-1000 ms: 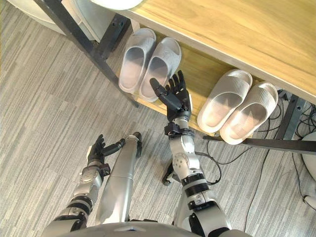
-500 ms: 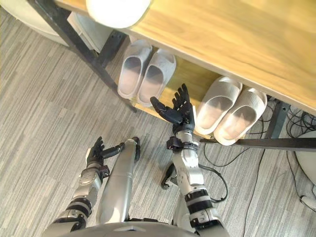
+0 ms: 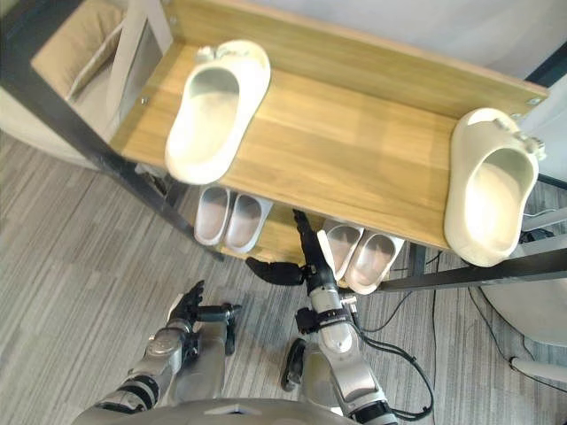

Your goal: Organize the slippers on the shoe rack

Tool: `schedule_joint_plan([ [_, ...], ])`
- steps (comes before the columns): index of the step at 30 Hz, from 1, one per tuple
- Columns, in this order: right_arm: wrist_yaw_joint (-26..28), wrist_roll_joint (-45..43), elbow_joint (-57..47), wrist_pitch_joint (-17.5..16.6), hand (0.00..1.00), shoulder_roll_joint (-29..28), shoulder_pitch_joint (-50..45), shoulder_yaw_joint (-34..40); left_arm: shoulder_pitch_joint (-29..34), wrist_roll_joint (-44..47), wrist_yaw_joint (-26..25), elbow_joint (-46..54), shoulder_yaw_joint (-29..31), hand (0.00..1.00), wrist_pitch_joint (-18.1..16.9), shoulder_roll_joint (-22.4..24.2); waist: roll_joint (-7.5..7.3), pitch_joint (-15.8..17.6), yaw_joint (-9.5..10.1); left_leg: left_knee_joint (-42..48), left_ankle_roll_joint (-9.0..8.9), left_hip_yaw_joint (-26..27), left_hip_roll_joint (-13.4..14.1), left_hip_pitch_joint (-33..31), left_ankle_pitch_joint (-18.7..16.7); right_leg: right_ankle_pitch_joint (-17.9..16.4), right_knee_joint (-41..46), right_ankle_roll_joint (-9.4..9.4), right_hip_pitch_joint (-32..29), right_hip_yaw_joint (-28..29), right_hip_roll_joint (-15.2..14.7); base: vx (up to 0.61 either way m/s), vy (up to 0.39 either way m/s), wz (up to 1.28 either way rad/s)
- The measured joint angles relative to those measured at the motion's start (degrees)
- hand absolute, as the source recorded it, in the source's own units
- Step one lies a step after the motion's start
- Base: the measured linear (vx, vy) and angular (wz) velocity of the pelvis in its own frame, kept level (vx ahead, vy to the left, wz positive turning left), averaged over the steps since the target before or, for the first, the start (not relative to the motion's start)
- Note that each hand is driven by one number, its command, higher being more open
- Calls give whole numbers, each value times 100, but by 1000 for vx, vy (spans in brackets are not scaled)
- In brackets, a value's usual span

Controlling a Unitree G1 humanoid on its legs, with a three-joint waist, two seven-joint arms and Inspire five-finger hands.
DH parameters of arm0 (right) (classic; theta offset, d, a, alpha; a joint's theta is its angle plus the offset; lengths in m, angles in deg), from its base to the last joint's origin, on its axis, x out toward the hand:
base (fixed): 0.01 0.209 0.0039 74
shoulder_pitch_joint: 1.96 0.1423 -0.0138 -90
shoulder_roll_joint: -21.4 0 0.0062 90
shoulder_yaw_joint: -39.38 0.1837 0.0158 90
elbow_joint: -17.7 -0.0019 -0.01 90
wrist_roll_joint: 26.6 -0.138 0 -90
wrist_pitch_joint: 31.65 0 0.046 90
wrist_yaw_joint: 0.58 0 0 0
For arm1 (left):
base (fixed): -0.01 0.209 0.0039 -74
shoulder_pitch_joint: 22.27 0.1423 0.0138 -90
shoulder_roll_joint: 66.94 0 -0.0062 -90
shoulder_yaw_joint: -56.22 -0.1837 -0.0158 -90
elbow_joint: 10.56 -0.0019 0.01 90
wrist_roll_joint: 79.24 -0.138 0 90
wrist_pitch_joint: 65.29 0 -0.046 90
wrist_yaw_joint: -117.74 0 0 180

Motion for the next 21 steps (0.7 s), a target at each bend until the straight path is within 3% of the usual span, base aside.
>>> schedule_joint_plan([
  [4,80,267,378,41,100,140,-486,46,236,-181,14,-112,-236,100,0,99,179,-321,-53,-876,9,241,-35,683,290,462,-975,47,598,130,128,106,23,-25],
  [8,162,352,621,161,100,184,-790,59,386,-254,14,-133,-314,100,2,170,291,-485,-157,-1422,-20,363,-29,1145,511,712,-1430,29,941,202,229,37,2,-20],
  [17,371,451,1477,274,100,271,-887,173,522,-492,121,-151,-473,100,2,344,470,-688,-252,-2366,-14,496,-27,1706,1053,1103,-1967,-31,1160,416,414,-80,12,-11],
  [21,436,430,1769,369,100,308,-915,174,551,-651,123,-151,-474,100,2,354,499,-723,-264,-2446,-7,522,-27,1744,1097,1230,-2067,-19,1169,493,437,-105,35,-8],
])
